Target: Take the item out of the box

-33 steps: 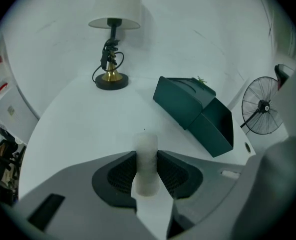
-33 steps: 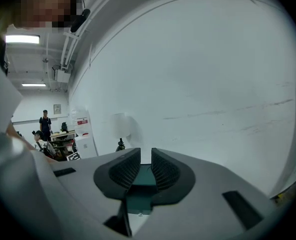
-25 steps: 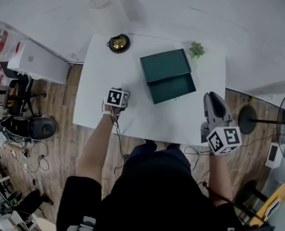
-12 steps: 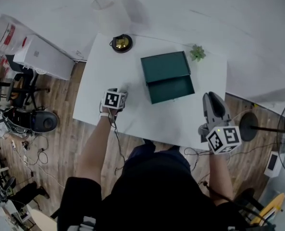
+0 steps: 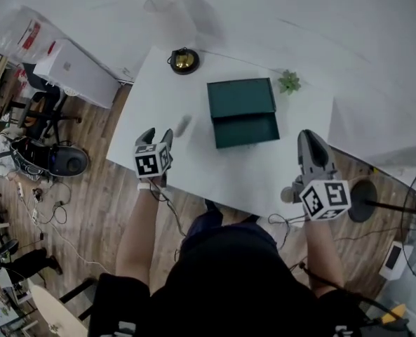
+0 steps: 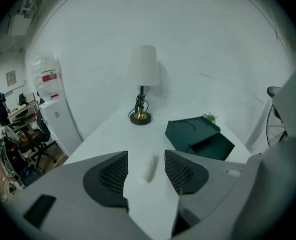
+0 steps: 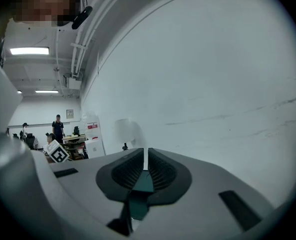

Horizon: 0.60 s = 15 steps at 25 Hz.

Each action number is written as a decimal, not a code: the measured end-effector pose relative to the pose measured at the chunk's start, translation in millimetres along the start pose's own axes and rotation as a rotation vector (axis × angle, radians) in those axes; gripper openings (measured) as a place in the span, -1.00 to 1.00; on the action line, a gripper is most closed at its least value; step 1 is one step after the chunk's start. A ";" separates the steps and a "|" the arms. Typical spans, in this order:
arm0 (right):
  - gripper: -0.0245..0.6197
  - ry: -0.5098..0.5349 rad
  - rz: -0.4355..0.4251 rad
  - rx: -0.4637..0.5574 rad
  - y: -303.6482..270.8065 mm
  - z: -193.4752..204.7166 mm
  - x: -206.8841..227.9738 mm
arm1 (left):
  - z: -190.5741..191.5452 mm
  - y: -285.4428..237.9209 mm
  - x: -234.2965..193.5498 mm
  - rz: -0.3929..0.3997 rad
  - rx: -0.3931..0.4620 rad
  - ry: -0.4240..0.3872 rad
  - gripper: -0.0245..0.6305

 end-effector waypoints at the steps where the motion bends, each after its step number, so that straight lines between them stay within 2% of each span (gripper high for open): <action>1: -0.83 0.009 -0.002 0.012 -0.6 -2.6 2.6 | -8.4 13.6 9.1 0.014 0.046 0.003 -0.24; 4: -0.87 0.043 -0.014 0.054 -0.8 -13.9 4.7 | -35.9 56.8 48.1 0.109 0.187 0.001 -0.32; 8: -0.91 0.069 -0.047 0.116 5.2 -36.5 -4.3 | -68.2 118.7 100.6 0.249 0.350 -0.008 -0.59; 12: -0.91 0.080 -0.094 0.174 5.0 -56.9 -13.9 | -91.9 168.8 137.5 0.292 0.492 -0.075 -0.78; 15: -0.91 0.092 -0.111 0.208 7.8 -73.7 -17.7 | -104.5 201.4 155.3 0.292 0.582 -0.129 -0.83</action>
Point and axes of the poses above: the fingertips, and each gripper's own axes: y backward along the fingers, x to its right, z out of its underside, the point moved 2 cm from there along y, backward along the fingers, and after that the axes turned 15 degrees about y, right-handed, at the moved point
